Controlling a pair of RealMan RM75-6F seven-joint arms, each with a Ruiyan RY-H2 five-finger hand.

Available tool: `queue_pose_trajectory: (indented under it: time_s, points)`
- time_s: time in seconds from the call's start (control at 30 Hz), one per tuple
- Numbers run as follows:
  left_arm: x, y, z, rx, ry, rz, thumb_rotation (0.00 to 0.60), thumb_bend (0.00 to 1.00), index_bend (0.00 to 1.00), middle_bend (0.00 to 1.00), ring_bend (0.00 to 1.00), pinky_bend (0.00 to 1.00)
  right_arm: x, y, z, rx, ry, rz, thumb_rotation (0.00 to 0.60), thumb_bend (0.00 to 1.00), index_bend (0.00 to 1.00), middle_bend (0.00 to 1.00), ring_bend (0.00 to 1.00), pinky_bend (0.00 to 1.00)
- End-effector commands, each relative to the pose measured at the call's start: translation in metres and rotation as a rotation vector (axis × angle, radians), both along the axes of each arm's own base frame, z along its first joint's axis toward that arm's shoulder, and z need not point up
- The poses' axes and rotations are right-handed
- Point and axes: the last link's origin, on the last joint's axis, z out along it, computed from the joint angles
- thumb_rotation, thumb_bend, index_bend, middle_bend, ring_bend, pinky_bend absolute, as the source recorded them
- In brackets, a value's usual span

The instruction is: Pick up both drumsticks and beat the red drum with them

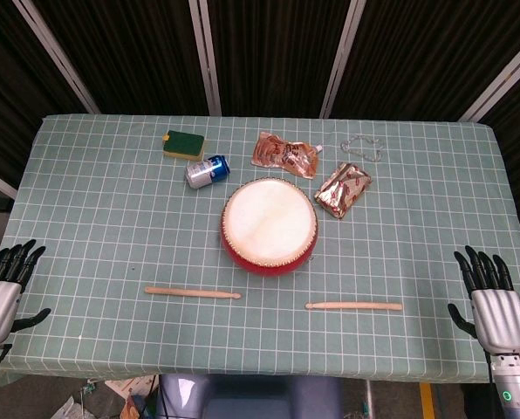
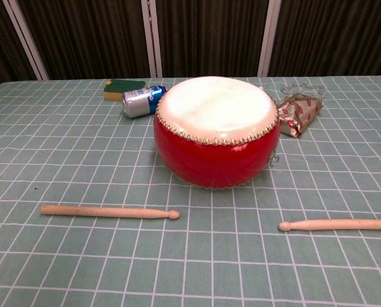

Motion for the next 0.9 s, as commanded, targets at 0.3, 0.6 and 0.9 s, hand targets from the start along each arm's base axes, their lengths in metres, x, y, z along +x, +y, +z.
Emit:
queue_pose_trajectory:
  time_s: [0.3, 0.6, 0.9]
  points:
    - [0.000, -0.001, 0.000, -0.002, 0.003, 0.004, 0.600, 0.00, 0.00, 0.00, 0.00, 0.06, 0.000, 0.001, 0.000, 0.008, 0.001, -0.004, 0.600, 0.33, 0.00, 0.00, 0.00, 0.00]
    - [0.000, -0.001, -0.001, -0.023, 0.000, 0.023, 0.600, 0.00, 0.00, 0.00, 0.00, 0.06, -0.001, 0.000, -0.003, 0.023, 0.012, -0.011, 0.600, 0.33, 0.00, 0.00, 0.00, 0.00]
    - [0.014, 0.013, -0.006, -0.083, 0.017, 0.032, 0.600, 0.00, 0.00, 0.06, 0.10, 0.22, -0.001, 0.001, -0.004, 0.036, 0.006, -0.020, 0.600, 0.33, 0.00, 0.00, 0.00, 0.00]
